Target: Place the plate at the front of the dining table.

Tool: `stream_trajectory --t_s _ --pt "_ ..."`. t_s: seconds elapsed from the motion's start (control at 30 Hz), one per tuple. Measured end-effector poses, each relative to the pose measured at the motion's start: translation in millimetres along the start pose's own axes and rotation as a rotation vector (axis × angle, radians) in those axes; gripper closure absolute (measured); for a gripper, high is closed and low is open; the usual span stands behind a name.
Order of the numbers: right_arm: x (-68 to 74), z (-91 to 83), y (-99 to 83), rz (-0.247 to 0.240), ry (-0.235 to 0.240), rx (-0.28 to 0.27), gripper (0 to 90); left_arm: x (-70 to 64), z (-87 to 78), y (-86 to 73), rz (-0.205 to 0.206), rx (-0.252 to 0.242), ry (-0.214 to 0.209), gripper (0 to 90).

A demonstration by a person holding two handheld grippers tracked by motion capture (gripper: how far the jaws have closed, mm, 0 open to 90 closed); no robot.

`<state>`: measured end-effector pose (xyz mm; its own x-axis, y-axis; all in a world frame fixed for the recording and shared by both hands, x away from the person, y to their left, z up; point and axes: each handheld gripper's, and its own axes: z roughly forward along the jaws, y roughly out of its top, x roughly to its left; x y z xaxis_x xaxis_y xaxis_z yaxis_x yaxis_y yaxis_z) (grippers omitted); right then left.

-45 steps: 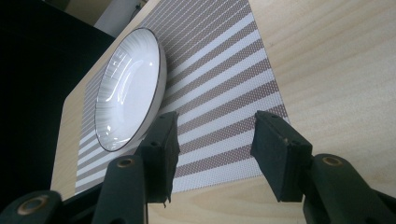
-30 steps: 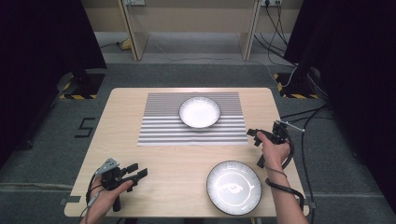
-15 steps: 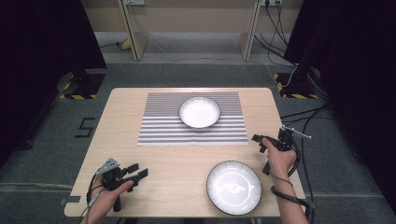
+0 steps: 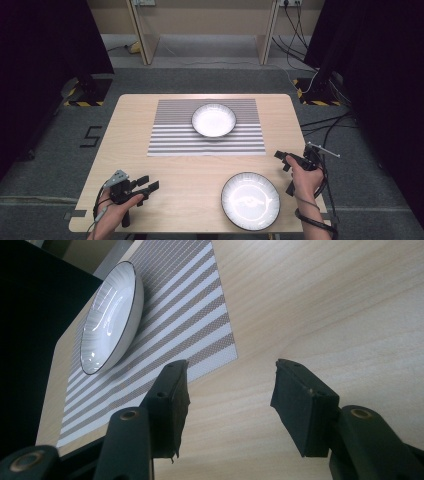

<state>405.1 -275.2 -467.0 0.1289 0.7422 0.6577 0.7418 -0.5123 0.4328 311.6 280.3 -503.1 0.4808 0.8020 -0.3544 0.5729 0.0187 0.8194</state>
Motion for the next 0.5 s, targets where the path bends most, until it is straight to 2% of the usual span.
stream_trajectory --t_s 0.03,0.1,0.17,0.23,0.5 --pt "-1.7 -1.1 -1.0 0.011 0.007 0.002 47.8 -0.1 0.1 -0.1 0.001 0.0 0.0 41.2" --pt "-3.5 -2.7 -3.1 -0.002 -0.011 -0.001 47.7 -0.2 0.2 -0.1 0.002 0.002 0.0 41.2" --pt "-6.8 -3.9 -5.5 0.014 0.003 0.005 47.3 -0.4 0.3 -0.2 0.001 0.002 0.0 41.2" --pt "-9.1 -6.0 -7.6 0.002 -0.013 0.001 47.5 -0.5 0.3 -0.3 0.002 0.002 0.0 41.2" --pt "-17.5 -12.6 -15.6 0.02 -0.005 0.0 47.0 -1.2 0.6 -0.7 0.003 0.005 -0.002 41.2"
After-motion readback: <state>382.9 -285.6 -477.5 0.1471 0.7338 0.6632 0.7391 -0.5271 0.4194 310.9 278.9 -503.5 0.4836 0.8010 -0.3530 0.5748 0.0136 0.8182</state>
